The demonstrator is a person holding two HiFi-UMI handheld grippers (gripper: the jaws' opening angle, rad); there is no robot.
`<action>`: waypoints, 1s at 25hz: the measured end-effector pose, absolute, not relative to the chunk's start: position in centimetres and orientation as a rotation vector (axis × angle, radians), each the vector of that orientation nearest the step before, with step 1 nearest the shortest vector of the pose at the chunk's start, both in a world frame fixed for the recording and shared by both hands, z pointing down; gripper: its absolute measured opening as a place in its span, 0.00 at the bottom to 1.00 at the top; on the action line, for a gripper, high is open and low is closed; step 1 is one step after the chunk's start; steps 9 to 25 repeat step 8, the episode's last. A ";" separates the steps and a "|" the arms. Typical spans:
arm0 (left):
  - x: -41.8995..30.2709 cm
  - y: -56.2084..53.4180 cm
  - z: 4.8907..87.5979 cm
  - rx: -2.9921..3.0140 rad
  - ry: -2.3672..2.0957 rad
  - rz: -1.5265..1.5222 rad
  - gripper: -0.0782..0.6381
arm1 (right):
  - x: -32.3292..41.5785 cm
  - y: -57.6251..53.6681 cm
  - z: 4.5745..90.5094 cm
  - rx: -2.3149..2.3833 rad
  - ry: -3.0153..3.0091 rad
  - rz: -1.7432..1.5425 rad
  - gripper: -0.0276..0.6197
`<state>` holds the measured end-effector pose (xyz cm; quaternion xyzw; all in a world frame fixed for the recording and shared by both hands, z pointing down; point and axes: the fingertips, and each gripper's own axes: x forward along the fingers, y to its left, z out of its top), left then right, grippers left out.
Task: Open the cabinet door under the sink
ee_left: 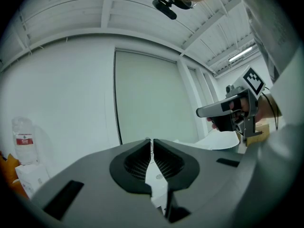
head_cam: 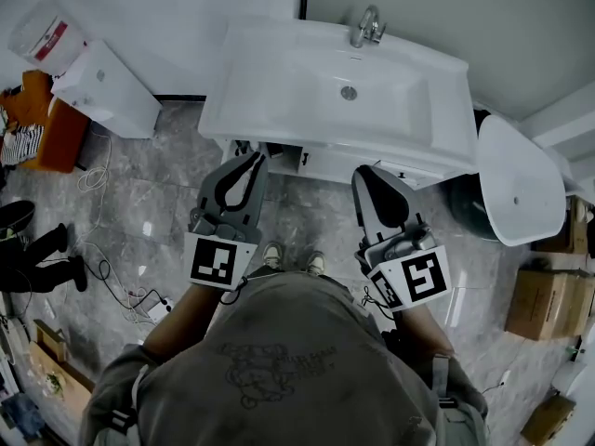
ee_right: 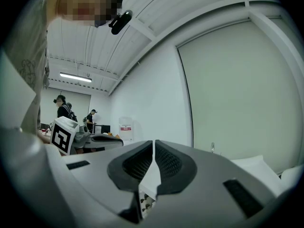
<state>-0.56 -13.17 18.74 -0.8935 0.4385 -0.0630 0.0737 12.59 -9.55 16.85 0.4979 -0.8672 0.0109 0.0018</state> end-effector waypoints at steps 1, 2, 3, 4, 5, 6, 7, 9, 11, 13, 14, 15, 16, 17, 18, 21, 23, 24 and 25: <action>-0.5 -13.2 18.8 -2.682 1.316 -0.189 0.15 | 12.6 -9.5 16.9 1.564 -2.731 0.052 0.10; -0.5 -13.2 18.9 -2.681 1.316 -0.193 0.15 | 12.7 -9.6 16.9 1.567 -2.744 0.072 0.10; -0.5 -13.2 19.0 -2.679 1.314 -0.199 0.15 | 12.7 -9.6 16.8 1.569 -2.753 0.086 0.10; -0.4 -13.3 19.1 -2.677 1.311 -0.204 0.15 | 12.8 -9.7 16.8 1.571 -2.756 0.089 0.10; -0.3 -13.4 19.2 -2.676 1.309 -0.206 0.15 | 12.8 -9.8 16.7 1.571 -2.755 0.084 0.10; -0.2 -13.4 19.2 -2.675 1.307 -0.206 0.15 | 12.8 -9.8 16.7 1.570 -2.754 0.077 0.10; -0.1 -13.5 19.2 -2.674 1.306 -0.205 0.15 | 12.9 -9.8 16.6 1.569 -2.754 0.070 0.10; 0.0 -13.5 19.3 -2.674 1.306 -0.203 0.15 | 12.9 -9.8 16.5 1.567 -2.754 0.064 0.10; 0.0 -13.5 19.3 -2.674 1.306 -0.203 0.15 | 12.9 -9.8 16.5 1.567 -2.754 0.064 0.10; 0.0 -13.5 19.3 -2.674 1.306 -0.203 0.15 | 12.9 -9.8 16.5 1.567 -2.754 0.064 0.10; 0.0 -13.5 19.3 -2.674 1.306 -0.203 0.15 | 12.9 -9.8 16.5 1.567 -2.754 0.064 0.10; 0.0 -13.5 19.3 -2.674 1.306 -0.203 0.15 | 12.9 -9.8 16.5 1.567 -2.754 0.064 0.10; 0.0 -13.5 19.3 -2.674 1.306 -0.203 0.15 | 12.9 -9.8 16.5 1.567 -2.754 0.064 0.10; 0.0 -13.5 19.3 -2.674 1.306 -0.203 0.15 | 12.9 -9.8 16.5 1.567 -2.754 0.064 0.10; 0.0 -13.5 19.3 -2.674 1.306 -0.203 0.15 | 12.9 -9.8 16.5 1.567 -2.754 0.064 0.10; 0.0 -13.5 19.3 -2.674 1.306 -0.203 0.15 | 12.9 -9.8 16.5 1.567 -2.754 0.064 0.10; 0.0 -13.5 19.3 -2.674 1.306 -0.203 0.15 | 12.9 -9.8 16.5 1.567 -2.754 0.064 0.10; 0.0 -13.5 19.3 -2.674 1.306 -0.203 0.15 | 12.9 -9.8 16.5 1.567 -2.754 0.064 0.10; 0.0 -13.5 19.3 -2.674 1.306 -0.203 0.15 | 12.9 -9.8 16.5 1.567 -2.754 0.064 0.10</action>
